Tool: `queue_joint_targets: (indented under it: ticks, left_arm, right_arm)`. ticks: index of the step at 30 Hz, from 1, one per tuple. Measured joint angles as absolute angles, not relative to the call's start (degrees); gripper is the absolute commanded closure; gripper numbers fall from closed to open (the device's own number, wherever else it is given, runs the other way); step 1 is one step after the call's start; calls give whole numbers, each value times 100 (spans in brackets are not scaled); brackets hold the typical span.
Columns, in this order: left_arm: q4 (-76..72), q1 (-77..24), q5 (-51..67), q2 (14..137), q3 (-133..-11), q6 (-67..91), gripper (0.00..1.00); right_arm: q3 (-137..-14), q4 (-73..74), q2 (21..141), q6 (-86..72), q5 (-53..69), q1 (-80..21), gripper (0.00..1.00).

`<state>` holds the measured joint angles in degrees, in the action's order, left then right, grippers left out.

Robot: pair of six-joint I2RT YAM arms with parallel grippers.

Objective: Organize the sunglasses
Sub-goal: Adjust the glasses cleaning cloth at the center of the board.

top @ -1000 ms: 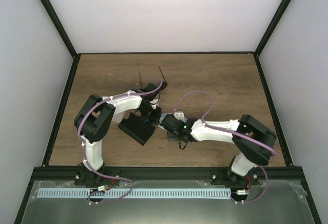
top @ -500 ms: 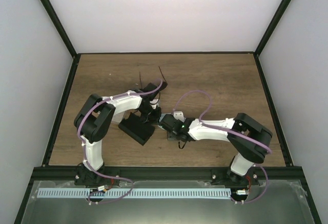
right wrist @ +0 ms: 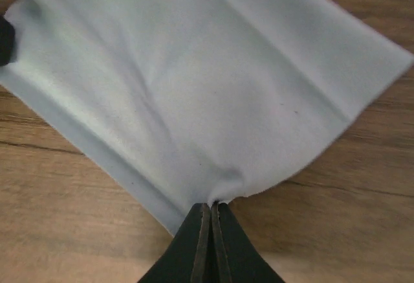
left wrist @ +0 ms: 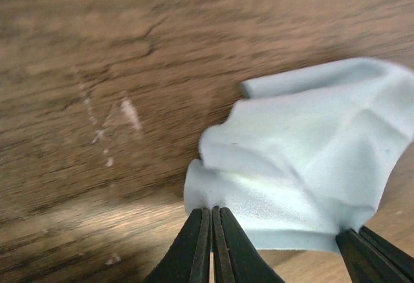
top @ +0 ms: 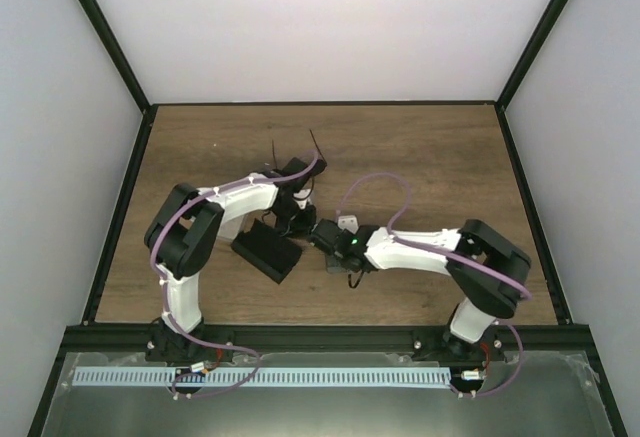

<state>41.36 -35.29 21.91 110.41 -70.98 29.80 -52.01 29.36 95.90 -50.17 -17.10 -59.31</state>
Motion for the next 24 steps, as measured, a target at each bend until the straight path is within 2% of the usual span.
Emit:
queue_joint_targets:
  ticks: [7,13,24]
  left_arm:
    - [4416,-3540,2169,10744,-7902,3072,96]
    - [4517,-3540,2167,10202,-8582,3236,96]
    - [4982,-3706,2060,9470,-8412,3459,96]
  right_arm:
    - [-5804,3765,8464,-4869,-1511,-5435,99]
    - [-6685,4185,8130,-4694,-1448,-5323,99]
    - [-6558,4827,7321,-4814,-982,-5312,99]
